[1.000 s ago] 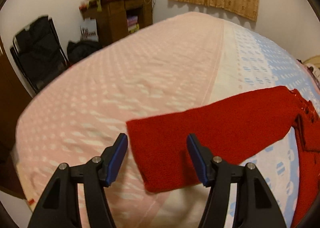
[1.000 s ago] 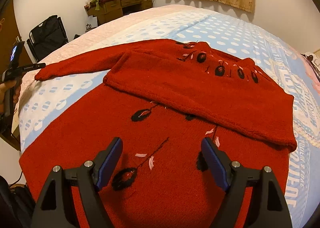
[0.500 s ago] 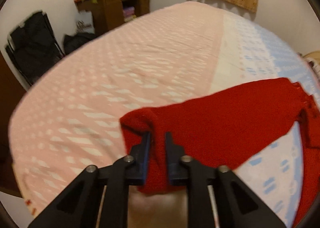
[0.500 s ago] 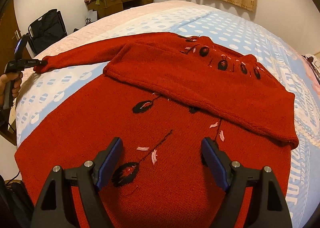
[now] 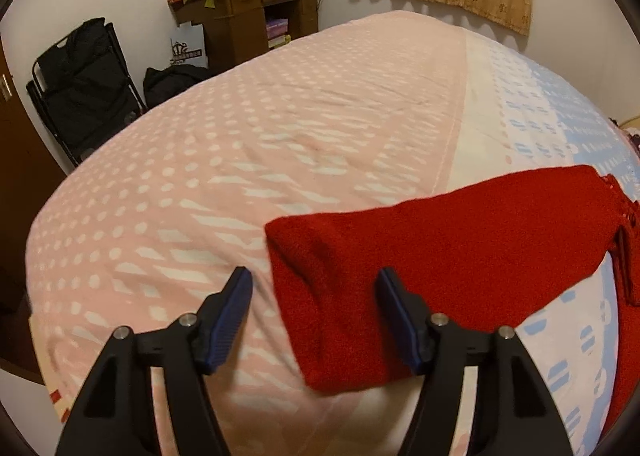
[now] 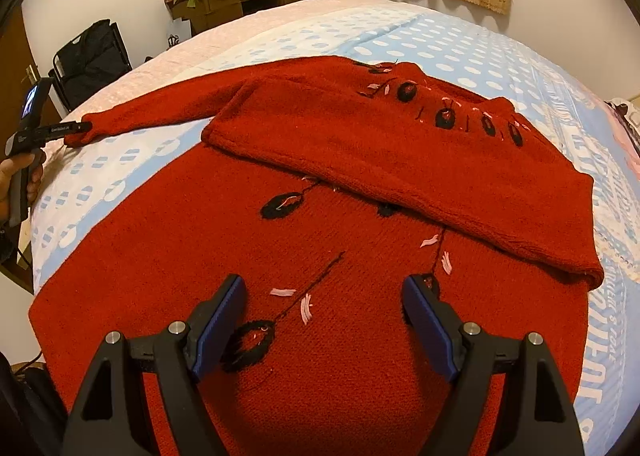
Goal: Fold small clothes
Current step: 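Lift the held sleeve and fold it across the cardigan body, open left tool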
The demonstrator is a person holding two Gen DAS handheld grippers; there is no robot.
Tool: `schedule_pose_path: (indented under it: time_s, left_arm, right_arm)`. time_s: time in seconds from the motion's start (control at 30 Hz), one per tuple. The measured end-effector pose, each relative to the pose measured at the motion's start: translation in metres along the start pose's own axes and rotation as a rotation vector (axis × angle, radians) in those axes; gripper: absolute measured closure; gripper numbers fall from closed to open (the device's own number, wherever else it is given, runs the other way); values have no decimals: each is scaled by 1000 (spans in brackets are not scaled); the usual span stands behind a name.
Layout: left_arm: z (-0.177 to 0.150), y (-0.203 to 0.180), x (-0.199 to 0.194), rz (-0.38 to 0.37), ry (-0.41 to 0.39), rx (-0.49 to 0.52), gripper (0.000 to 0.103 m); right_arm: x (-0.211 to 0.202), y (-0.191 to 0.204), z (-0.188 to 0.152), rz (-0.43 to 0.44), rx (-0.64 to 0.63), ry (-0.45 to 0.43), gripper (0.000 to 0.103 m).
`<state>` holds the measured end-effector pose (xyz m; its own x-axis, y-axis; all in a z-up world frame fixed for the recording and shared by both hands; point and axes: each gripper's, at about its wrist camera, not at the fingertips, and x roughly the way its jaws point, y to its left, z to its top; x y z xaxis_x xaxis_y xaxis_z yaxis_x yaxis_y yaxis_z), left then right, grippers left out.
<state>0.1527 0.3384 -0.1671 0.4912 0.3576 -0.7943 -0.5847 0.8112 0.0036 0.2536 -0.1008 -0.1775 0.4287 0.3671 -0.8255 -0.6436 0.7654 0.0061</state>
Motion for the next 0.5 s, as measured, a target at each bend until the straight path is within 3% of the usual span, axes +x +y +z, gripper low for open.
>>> schedule_pose_path:
  time_s: [0.03, 0.1, 0.17, 0.27, 0.5]
  left_arm:
    - [1, -2, 0, -23, 5, 2, 50]
    - [1, -4, 1, -87, 23, -14, 70]
    - [1, -5, 1, -199, 62, -42, 89]
    - [4, -7, -5, -266, 73, -73, 91]
    - [23, -19, -42, -386, 3, -109, 91]
  right_arm:
    - [0, 1, 0, -2, -3, 0, 22]
    - [0, 1, 0, -5, -5, 0, 22]
    - [0, 1, 0, -3, -3, 0, 22]
    - [0, 1, 0, -2, 0, 1, 22]
    - [-7, -2, 2, -6, 10, -19, 22]
